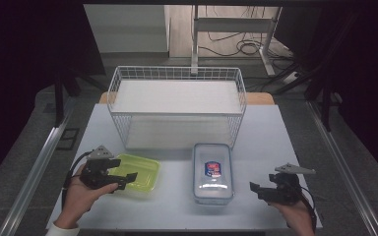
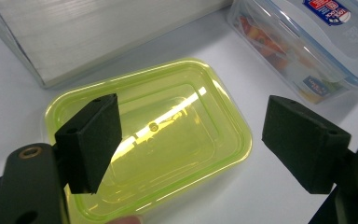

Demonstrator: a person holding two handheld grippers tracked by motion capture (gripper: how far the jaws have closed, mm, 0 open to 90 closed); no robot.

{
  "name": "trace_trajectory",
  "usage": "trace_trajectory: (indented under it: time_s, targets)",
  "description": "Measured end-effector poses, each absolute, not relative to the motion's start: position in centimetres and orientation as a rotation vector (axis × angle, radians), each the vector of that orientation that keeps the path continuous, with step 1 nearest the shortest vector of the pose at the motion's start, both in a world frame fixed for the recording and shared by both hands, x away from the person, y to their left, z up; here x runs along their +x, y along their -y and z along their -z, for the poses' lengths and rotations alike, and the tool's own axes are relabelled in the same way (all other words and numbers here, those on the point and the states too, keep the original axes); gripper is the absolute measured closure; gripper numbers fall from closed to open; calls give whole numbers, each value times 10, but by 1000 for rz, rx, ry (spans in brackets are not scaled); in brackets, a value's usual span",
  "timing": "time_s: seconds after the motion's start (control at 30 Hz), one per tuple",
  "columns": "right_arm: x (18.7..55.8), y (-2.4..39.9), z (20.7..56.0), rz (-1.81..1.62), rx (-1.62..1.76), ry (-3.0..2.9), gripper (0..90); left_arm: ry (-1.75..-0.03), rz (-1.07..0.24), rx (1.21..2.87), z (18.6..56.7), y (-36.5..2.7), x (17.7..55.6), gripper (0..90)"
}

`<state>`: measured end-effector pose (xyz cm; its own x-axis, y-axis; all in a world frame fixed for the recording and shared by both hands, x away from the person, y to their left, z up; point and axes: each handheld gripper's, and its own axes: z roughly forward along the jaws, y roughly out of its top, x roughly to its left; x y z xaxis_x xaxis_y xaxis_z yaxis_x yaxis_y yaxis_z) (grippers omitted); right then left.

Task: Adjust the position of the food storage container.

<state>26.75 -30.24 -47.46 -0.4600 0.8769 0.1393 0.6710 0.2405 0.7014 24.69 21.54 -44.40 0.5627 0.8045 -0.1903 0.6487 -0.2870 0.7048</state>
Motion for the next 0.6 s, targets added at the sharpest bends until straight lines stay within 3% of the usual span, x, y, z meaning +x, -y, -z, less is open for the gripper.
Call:
trace_trajectory:
  time_s: [0.3, 0.37, 0.4, 0.43, 0.47, 0.53, 0.6]
  targets:
    - [265, 301, 468, -1071, 1421, -2236, 250, -1178, -237, 2061, 452, -213, 249, 178]
    - [264, 302, 465, -1102, 1415, -2237, 332, -1183, -238, 2054, 452, -215, 249, 176]
    - [264, 302, 465, -1102, 1415, -2237, 332, -1188, -243, 2051, 451, -217, 248, 176]
    - [265, 302, 463, -1111, 1406, -2240, 419, -1200, -246, 2040, 451, -219, 249, 176]
    - [265, 302, 463, -1111, 1406, -2240, 419, -1200, -246, 2040, 451, -219, 249, 175]
    - [265, 301, 461, -1120, 1397, -2235, 529, -1205, -242, 2035, 451, -220, 249, 174]
    - [265, 300, 460, -1126, 1396, -2236, 548, -1201, -242, 2034, 449, -220, 248, 173]
